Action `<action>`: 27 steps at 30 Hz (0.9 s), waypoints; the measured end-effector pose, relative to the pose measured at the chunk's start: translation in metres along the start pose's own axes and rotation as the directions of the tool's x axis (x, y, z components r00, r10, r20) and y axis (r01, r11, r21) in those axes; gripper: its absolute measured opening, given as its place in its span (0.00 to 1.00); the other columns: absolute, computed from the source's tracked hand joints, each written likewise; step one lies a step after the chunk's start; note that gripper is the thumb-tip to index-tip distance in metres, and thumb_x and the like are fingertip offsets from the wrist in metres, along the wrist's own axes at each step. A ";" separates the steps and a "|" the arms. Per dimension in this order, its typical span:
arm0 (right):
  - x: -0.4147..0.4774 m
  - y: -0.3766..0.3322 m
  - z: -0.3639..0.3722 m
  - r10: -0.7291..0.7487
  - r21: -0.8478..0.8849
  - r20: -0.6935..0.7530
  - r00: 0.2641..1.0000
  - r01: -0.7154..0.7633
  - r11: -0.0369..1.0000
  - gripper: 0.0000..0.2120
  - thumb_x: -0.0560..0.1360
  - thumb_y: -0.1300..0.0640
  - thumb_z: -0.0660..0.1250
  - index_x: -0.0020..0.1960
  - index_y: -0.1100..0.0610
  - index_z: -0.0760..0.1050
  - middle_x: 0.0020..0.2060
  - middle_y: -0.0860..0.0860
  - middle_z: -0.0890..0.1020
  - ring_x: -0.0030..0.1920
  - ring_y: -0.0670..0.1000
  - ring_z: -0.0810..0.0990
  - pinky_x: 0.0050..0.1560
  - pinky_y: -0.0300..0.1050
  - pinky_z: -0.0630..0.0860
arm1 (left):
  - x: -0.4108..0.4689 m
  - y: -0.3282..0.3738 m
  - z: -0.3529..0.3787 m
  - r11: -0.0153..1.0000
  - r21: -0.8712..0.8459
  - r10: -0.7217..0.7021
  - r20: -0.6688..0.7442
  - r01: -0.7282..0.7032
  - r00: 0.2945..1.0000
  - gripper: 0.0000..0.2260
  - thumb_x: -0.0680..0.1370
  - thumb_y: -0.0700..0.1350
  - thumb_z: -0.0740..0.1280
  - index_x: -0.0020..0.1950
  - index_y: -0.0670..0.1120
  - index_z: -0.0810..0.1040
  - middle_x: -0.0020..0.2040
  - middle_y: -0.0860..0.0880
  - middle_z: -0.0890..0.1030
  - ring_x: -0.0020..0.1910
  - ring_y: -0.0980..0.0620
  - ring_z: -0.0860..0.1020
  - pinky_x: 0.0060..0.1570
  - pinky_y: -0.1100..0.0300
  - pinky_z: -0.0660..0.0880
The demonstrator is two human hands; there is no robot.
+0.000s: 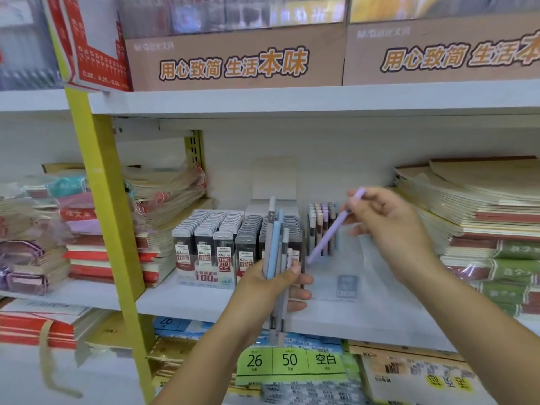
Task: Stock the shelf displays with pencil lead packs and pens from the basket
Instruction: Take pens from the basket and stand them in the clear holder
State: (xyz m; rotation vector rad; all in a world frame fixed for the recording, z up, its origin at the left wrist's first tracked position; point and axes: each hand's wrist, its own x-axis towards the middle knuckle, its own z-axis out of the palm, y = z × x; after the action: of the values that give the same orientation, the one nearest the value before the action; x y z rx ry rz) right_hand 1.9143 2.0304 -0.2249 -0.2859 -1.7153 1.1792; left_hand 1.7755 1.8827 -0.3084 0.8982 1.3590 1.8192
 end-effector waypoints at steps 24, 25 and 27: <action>0.021 0.043 0.009 -0.191 -0.748 0.288 0.938 0.345 0.568 0.06 0.74 0.58 0.72 0.47 0.55 0.75 0.43 0.51 0.79 0.48 0.54 0.76 0.44 0.44 0.68 | 0.009 -0.006 -0.008 0.999 -0.040 0.024 0.086 -0.021 0.996 0.07 0.81 0.39 0.66 0.58 0.42 0.80 0.53 0.40 0.86 0.37 0.53 0.80 0.41 0.62 0.78; 0.019 0.043 0.010 -0.219 -0.774 0.277 0.935 0.353 0.526 0.06 0.75 0.58 0.71 0.49 0.57 0.76 0.46 0.52 0.78 0.51 0.54 0.74 0.46 0.42 0.65 | 0.008 -0.005 -0.008 0.999 -0.050 0.025 0.096 -0.020 0.995 0.07 0.81 0.39 0.67 0.59 0.41 0.79 0.54 0.40 0.86 0.37 0.53 0.81 0.42 0.61 0.79; 0.010 0.038 0.013 -0.288 -0.767 0.235 0.928 0.359 0.532 0.07 0.76 0.57 0.69 0.54 0.58 0.78 0.49 0.53 0.76 0.53 0.52 0.71 0.50 0.39 0.63 | 0.006 -0.003 -0.008 0.997 -0.074 0.024 0.103 -0.016 0.994 0.08 0.79 0.40 0.69 0.58 0.41 0.79 0.53 0.40 0.86 0.39 0.52 0.83 0.45 0.59 0.81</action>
State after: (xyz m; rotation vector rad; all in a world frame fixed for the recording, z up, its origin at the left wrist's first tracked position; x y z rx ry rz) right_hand 1.8869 2.0483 -0.2506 -0.4338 -2.1782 0.0543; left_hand 1.7664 1.8843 -0.3121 0.9574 1.2155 1.7995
